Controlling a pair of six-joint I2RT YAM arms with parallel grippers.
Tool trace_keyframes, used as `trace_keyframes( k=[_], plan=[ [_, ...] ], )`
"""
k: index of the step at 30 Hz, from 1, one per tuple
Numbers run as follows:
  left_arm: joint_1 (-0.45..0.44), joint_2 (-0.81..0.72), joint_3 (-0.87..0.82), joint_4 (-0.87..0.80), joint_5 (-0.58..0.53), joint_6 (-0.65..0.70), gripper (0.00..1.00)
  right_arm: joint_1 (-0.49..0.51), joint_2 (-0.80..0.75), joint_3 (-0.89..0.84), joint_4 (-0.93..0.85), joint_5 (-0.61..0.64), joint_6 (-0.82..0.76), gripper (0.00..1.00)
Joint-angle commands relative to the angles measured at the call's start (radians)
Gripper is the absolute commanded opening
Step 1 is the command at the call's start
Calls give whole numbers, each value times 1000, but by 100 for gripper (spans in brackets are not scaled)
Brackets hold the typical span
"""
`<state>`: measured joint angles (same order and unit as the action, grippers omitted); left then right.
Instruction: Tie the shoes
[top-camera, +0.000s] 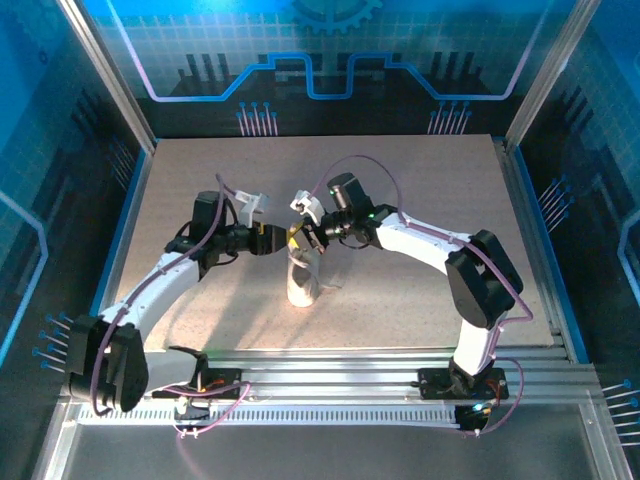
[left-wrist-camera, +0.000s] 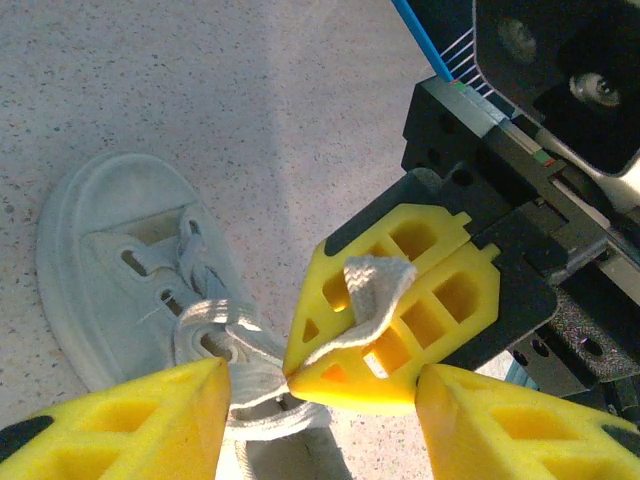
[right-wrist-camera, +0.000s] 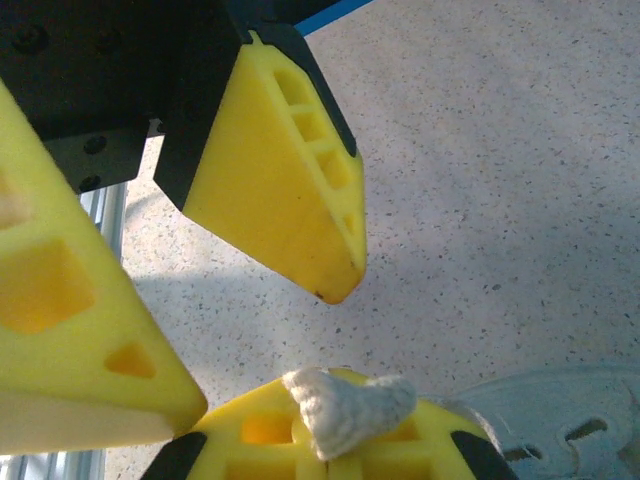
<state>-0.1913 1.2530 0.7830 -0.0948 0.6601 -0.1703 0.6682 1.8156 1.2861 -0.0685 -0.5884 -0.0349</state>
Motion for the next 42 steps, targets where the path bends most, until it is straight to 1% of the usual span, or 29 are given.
trace_keyframes(
  k=[1,6,11,14,25,36,37,38,40,41,42],
  plan=[
    [-4,40,53,66,88,55,54,32,14,50,-29,-41,-46,0],
    [5,50,66,81,121,50,53,30,21,52,-25,-37,-38,0],
    [40,22,39,120,147,12,52,8,23,23,50,-69,25,0],
    [49,17,35,120,152,9,52,8,23,22,52,-70,25,0],
    [37,89,31,218,155,-58,53,19,21,30,18,-58,-3,0],
    [9,139,43,201,144,-45,46,26,24,36,10,-39,-6,0],
    [5,143,47,195,140,-40,42,26,23,37,9,-37,-5,0],
    [3,146,50,189,142,-36,35,26,23,38,9,-35,-4,1],
    [3,147,59,176,145,-28,9,26,16,35,9,-29,2,9],
    [3,141,61,168,138,-23,0,25,8,34,5,-27,6,16],
    [3,133,60,166,126,-18,0,23,-1,30,4,-27,12,23]
  ],
)
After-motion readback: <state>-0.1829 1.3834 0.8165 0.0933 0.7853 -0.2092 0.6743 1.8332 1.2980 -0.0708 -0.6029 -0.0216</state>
